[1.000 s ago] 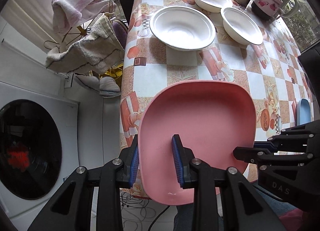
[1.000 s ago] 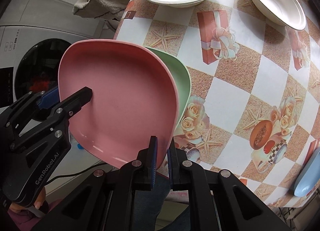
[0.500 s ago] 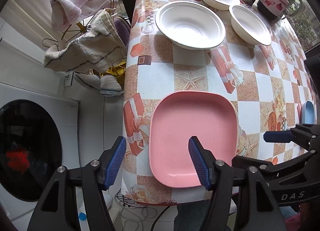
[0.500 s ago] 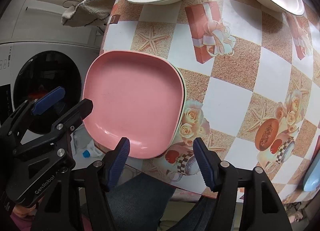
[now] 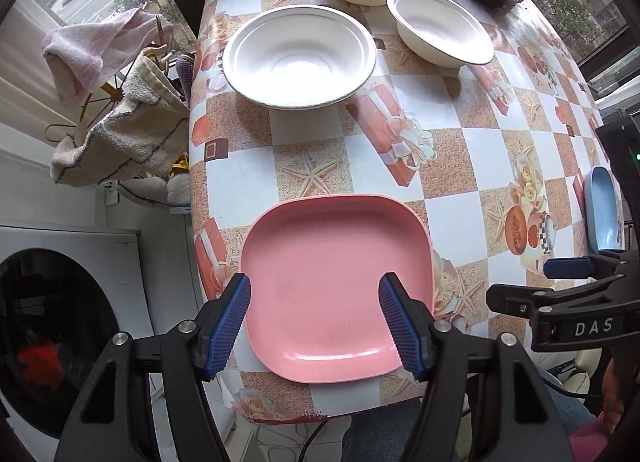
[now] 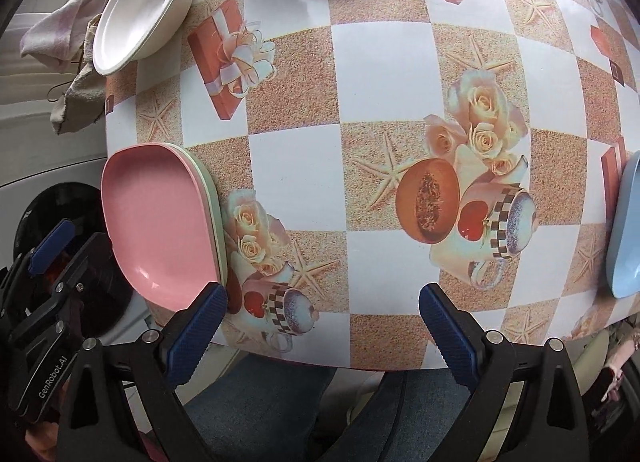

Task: Organize plates and bowls
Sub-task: 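Lower the pink plate onto the green plate and open the right gripper, then move the right gripper to the blue plate and grasp its rim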

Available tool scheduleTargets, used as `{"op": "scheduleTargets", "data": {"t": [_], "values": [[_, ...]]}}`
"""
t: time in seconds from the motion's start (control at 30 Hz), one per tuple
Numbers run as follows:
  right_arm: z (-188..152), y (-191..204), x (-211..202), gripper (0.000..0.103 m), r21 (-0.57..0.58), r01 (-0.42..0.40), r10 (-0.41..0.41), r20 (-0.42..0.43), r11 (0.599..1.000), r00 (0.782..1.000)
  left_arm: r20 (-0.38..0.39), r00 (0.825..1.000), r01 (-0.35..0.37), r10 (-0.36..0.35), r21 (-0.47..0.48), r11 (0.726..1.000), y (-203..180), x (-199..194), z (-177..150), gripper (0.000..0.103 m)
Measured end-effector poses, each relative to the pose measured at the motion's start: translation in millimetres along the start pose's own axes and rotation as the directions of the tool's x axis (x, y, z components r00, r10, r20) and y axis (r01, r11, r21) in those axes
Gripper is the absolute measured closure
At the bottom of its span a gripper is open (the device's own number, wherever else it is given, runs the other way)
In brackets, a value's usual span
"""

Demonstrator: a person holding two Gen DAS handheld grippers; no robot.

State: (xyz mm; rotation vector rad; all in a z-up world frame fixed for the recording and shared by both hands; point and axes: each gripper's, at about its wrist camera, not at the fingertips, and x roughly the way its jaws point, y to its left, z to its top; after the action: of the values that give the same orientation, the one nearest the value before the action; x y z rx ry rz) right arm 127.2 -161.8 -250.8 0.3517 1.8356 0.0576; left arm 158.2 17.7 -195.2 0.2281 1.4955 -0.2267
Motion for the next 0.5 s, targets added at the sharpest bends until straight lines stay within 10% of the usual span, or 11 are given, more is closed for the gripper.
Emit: {"op": "scheduleTargets", "data": {"t": [0.5], "values": [[-16, -109, -61, 0.005, 0.132, -0.014, -0.008, 0.165, 0.991, 0.986, -0.03, 1.0, 0.009, -0.002, 0.245, 0.969, -117, -1, 21, 0.032]]}}
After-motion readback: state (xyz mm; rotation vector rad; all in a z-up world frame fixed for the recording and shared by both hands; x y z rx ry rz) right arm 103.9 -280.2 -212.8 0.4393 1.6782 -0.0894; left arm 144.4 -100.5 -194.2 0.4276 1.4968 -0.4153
